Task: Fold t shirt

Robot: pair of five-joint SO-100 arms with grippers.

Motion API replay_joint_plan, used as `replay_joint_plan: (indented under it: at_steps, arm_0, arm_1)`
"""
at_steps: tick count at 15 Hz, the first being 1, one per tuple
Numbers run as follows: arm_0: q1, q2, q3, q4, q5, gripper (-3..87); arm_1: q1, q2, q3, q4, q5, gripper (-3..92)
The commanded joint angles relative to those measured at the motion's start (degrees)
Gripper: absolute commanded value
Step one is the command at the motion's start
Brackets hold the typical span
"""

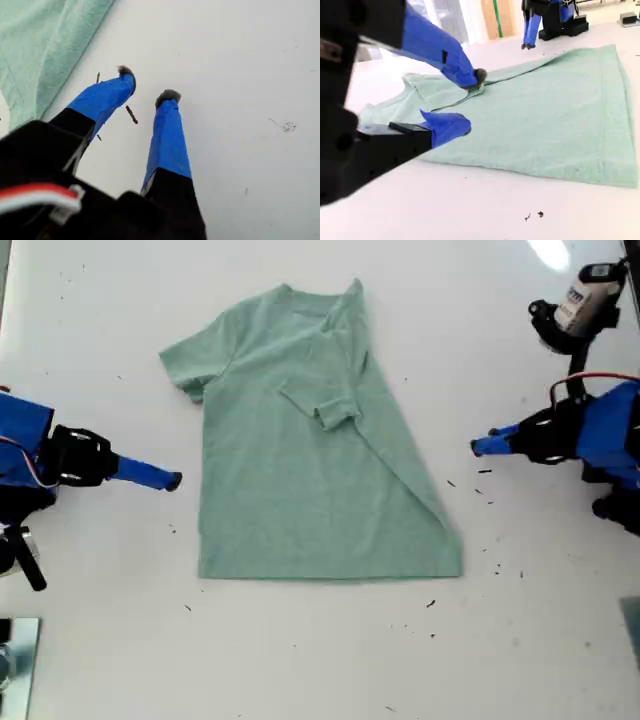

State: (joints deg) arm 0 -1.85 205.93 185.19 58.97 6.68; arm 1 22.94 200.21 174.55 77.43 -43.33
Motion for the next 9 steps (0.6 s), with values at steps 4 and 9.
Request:
replay_joint_plan:
  at_steps: [4, 9]
  arm_0:
    - [-7.29, 0.44, 0.53, 0.18, -3.96, -0.2]
    - [-5.63, 0.53, -1.85, -2.11, -5.45, -0.2]
  arm_1:
    - [-3.96, 0.44, 3.87, -2.64, 31.73, 2.8]
    - [-4.04, 0.44, 3.87, -2.64, 31.55, 2.8]
